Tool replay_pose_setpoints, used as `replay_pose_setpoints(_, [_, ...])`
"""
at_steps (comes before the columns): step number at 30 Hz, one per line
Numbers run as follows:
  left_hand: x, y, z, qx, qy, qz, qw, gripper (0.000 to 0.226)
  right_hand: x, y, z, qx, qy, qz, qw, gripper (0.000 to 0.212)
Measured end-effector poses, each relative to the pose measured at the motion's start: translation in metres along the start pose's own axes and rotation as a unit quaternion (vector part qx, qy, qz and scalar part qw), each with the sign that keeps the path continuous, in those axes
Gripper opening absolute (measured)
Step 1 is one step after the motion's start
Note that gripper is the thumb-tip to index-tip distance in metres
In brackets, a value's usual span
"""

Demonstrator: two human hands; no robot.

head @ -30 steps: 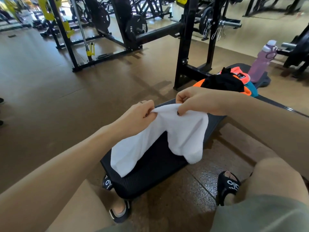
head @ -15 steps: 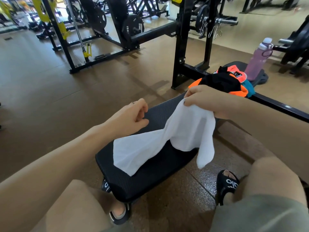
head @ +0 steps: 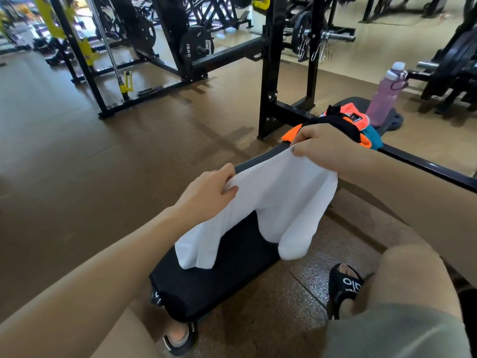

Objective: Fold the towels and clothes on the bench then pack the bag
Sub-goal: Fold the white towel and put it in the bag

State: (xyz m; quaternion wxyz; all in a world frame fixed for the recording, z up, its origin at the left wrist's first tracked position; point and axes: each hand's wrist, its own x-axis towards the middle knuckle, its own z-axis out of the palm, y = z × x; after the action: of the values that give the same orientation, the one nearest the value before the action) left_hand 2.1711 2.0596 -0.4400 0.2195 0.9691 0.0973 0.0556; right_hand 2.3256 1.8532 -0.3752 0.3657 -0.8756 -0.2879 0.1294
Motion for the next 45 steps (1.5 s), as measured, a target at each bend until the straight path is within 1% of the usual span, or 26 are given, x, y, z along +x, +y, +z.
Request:
replay_pose_setpoints(2, [0.0, -0.006, -0.006, 0.029, -0.002, -0.023, 0.999, 0.014, 0.004, 0.009, 0.0, -0.003, 0.009, 0.036, 0.999, 0.012])
replay_pose_setpoints(4, [-0.001, -0.006, -0.011, 0.045, 0.002, -0.034, 0.998, 0.01, 0.005, 0.014, 0.004, 0.007, 0.007, 0.08, 0.997, 0.013])
replay_pose_setpoints(5, [-0.001, -0.004, -0.012, 0.028, 0.004, -0.038, 0.999, 0.01, 0.004, 0.013, 0.007, 0.025, -0.003, 0.106, 0.994, 0.015])
replay_pose_setpoints(8, [-0.002, 0.015, -0.01, -0.093, 0.003, -0.05, 0.994, 0.021, -0.007, 0.003, 0.028, 0.104, -0.071, 0.17, 0.977, 0.025])
replay_pose_setpoints(10, [-0.003, 0.032, -0.005, -0.13, 0.006, -0.04, 0.991, 0.022, -0.019, -0.004, 0.047, 0.166, -0.08, 0.178, 0.967, 0.021])
replay_pose_setpoints(12, [-0.005, 0.049, -0.001, -0.143, 0.007, -0.011, 0.99, 0.014, -0.026, -0.008, 0.063, 0.195, -0.072, 0.162, 0.965, 0.016])
replay_pose_setpoints(14, [-0.006, 0.06, 0.0, -0.15, 0.013, 0.014, 0.988, 0.006, -0.028, -0.011, 0.073, 0.206, -0.057, 0.145, 0.966, 0.02])
replay_pose_setpoints(16, [-0.005, 0.06, 0.0, -0.113, 0.029, 0.041, 0.992, 0.011, -0.03, -0.013, 0.077, 0.242, -0.047, 0.151, 0.957, 0.021])
replay_pose_setpoints(17, [-0.004, 0.058, 0.001, -0.089, 0.033, 0.046, 0.994, 0.015, -0.03, -0.013, 0.079, 0.276, -0.052, 0.161, 0.946, 0.023])
replay_pose_setpoints(18, [-0.004, 0.056, 0.001, -0.074, 0.036, 0.038, 0.996, 0.016, -0.031, -0.013, 0.08, 0.309, -0.06, 0.17, 0.934, 0.026])
replay_pose_setpoints(20, [-0.005, 0.055, 0.002, -0.062, 0.04, 0.007, 0.997, 0.009, -0.031, -0.015, 0.083, 0.34, -0.061, 0.182, 0.921, 0.028])
replay_pose_setpoints(21, [-0.006, 0.056, 0.002, -0.042, 0.048, -0.001, 0.998, 0.013, -0.029, -0.016, 0.084, 0.332, -0.052, 0.184, 0.924, 0.027])
replay_pose_setpoints(23, [-0.007, 0.055, 0.005, 0.01, 0.069, 0.0, 0.998, 0.031, -0.025, -0.015, 0.086, 0.301, -0.037, 0.179, 0.936, 0.024])
replay_pose_setpoints(24, [-0.007, 0.054, 0.005, 0.019, 0.083, 0.004, 0.996, 0.034, -0.024, -0.016, 0.086, 0.302, -0.039, 0.176, 0.936, 0.024])
replay_pose_setpoints(26, [-0.006, 0.052, 0.003, 0.007, 0.099, 0.006, 0.995, 0.028, -0.024, -0.02, 0.087, 0.315, -0.052, 0.172, 0.932, 0.023])
replay_pose_setpoints(27, [-0.005, 0.051, 0.002, 0.001, 0.097, 0.016, 0.995, 0.025, -0.024, -0.023, 0.085, 0.298, -0.055, 0.159, 0.939, 0.021])
replay_pose_setpoints(29, [-0.005, 0.05, 0.001, -0.002, 0.075, 0.055, 0.996, 0.023, -0.023, -0.024, 0.08, 0.219, -0.059, 0.127, 0.965, 0.018])
replay_pose_setpoints(30, [-0.005, 0.05, 0.0, -0.001, 0.056, 0.072, 0.996, 0.023, -0.021, -0.024, 0.077, 0.192, -0.067, 0.126, 0.971, 0.018])
replay_pose_setpoints(31, [-0.006, 0.05, 0.0, 0.001, 0.038, 0.08, 0.996, 0.023, -0.019, -0.026, 0.074, 0.183, -0.087, 0.14, 0.969, 0.022])
replay_pose_setpoints(34, [-0.005, 0.05, -0.001, 0.022, -0.005, 0.08, 0.997, 0.022, -0.016, -0.03, 0.063, 0.201, -0.152, 0.197, 0.947, 0.032])
replay_pose_setpoints(36, [-0.004, 0.053, -0.001, 0.033, -0.013, 0.097, 0.995, 0.022, -0.016, -0.032, 0.058, 0.192, -0.169, 0.19, 0.948, 0.04])
replay_pose_setpoints(38, [-0.004, 0.057, -0.001, 0.044, -0.023, 0.115, 0.992, 0.024, -0.016, -0.033, 0.053, 0.152, -0.178, 0.17, 0.957, 0.047])
replay_pose_setpoints(40, [-0.006, 0.058, -0.002, 0.065, -0.045, 0.114, 0.99, 0.026, -0.01, -0.03, 0.048, 0.069, -0.159, 0.141, 0.975, 0.043])
replay_pose_setpoints(42, [-0.011, 0.057, -0.005, 0.073, -0.059, 0.107, 0.99, 0.029, -0.003, -0.023, 0.042, -0.007, -0.145, 0.107, 0.984, 0.027])
replay_pose_setpoints(43, [-0.014, 0.056, -0.007, 0.07, -0.057, 0.105, 0.99, 0.029, -0.001, -0.02, 0.04, -0.026, -0.149, 0.093, 0.984, 0.022])
replay_pose_setpoints(45, [-0.019, 0.055, -0.01, 0.065, -0.045, 0.107, 0.991, 0.029, 0.001, -0.017, 0.039, -0.032, -0.137, 0.065, 0.988, 0.022])
